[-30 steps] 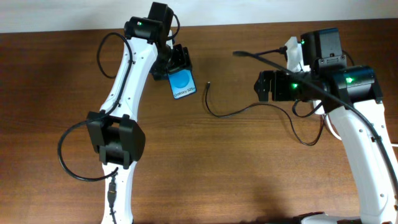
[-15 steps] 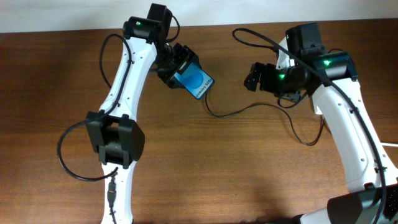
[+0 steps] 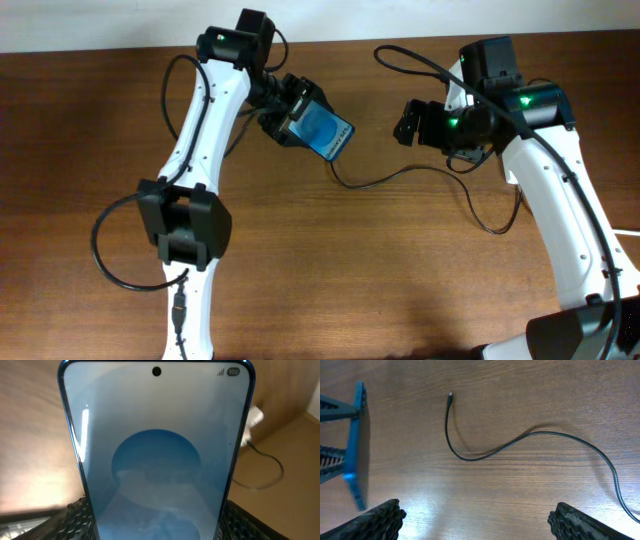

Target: Plug charger to phone and switch on socket

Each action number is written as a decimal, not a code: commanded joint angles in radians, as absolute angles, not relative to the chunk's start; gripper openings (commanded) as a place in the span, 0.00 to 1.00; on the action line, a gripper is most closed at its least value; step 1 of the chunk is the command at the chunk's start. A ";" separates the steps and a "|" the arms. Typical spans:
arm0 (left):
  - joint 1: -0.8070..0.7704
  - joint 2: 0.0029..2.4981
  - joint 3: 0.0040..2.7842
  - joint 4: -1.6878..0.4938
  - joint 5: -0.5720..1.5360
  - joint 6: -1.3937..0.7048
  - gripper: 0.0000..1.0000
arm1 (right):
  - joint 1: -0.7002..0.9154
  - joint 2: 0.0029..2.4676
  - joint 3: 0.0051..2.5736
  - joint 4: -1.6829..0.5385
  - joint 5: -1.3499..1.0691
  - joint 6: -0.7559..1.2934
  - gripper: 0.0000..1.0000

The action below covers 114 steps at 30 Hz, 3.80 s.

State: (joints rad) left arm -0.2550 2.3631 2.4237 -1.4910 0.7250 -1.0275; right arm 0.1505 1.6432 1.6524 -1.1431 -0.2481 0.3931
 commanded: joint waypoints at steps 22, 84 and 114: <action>-0.185 2.356 2.452 -1.505 1.373 -1.047 0.00 | 0.157 1.645 1.665 -1.140 -0.224 0.401 0.98; -0.226 2.356 2.452 -1.502 0.725 -1.399 0.00 | 0.444 1.860 1.598 -0.591 -0.482 0.742 0.22; -0.209 2.356 2.452 -1.493 0.710 -1.013 0.90 | 0.231 1.856 1.598 -0.662 -0.586 0.688 0.04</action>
